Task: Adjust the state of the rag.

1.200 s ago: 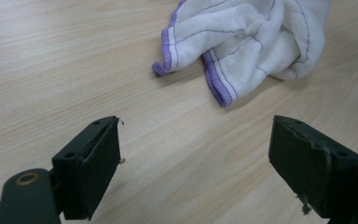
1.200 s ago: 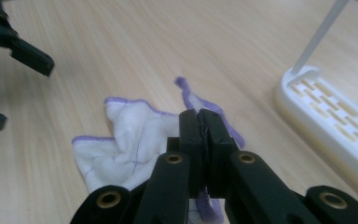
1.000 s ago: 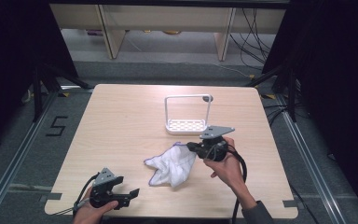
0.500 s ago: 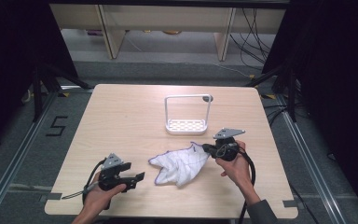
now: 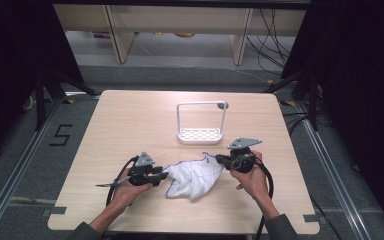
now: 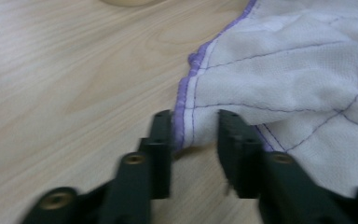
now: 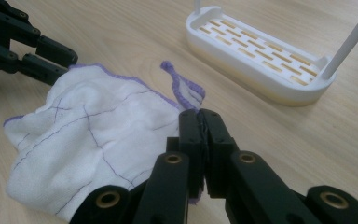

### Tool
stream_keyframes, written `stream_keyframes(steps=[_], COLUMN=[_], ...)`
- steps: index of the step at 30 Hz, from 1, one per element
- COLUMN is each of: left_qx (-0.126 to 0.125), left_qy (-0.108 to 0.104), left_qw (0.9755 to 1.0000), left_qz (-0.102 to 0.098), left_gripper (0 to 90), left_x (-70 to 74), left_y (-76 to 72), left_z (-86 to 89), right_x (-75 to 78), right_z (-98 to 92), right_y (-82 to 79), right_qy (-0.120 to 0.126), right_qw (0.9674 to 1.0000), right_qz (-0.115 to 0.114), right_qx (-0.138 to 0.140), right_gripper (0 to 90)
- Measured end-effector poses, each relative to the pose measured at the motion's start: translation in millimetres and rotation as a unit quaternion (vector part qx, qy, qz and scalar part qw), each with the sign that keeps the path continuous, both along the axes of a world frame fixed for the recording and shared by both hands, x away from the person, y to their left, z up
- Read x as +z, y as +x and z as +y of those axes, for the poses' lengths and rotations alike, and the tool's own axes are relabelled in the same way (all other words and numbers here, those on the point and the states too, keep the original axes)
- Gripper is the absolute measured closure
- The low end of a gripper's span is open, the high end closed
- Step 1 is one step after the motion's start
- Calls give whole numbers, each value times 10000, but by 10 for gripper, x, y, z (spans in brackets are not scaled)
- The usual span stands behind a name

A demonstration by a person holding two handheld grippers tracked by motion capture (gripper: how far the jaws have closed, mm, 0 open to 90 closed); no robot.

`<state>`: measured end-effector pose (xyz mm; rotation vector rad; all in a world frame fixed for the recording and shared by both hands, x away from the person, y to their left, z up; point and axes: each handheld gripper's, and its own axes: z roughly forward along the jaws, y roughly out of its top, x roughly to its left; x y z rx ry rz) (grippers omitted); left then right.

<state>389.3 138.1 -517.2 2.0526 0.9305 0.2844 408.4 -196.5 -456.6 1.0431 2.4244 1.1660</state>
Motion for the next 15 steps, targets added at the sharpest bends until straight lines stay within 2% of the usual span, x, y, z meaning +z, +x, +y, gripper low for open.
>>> stream_keyframes(steps=[1,2,3,4,5,6,7,8,10,12,15], left_qx=[-88,-190,-283,-276,-357,-291,-291,-225,-163,-164,-147], left_qy=[52,113,48,4,44,-83,-83,-213,-298,-371,-384], left_qw=[9999,9995,9993,9991,9984,9983,9983,9980,9978,9979,9980], left_qz=[-72,-210,-252,-310,-429,-502,-502,-544,-562,-507,-476], left_gripper=[723,793,863,887,893,894,894,894,894,894,896], left_x=[3,20,49,70,158,199,199,284,321,338,343], left_y=[4,1,-2,-13,-28,-39,-39,-46,-43,-26,-38], left_z=[-9,-18,-18,-15,32,49,49,121,173,239,242], right_x=[0,1,9,17,35,39,39,79,107,129,125], right_z=[0,0,-1,-2,-21,-20,-20,-28,-44,-52,-56], right_y=[0,-3,-9,-11,-6,-10,-10,-37,-24,-34,-20], right_qy=[0,-5,-6,32,-24,40,40,154,155,142,160], right_qw=[10000,10000,10000,10000,9998,9998,9998,9998,9996,9997,9995], right_qz=[0,-2,10,-6,-108,-115,-115,-81,-162,-153,-187], right_qx=[0,1,7,63,140,157,157,84,149,100,200], right_gripper=[882,883,886,888,889,889,889,889,889,889,889])
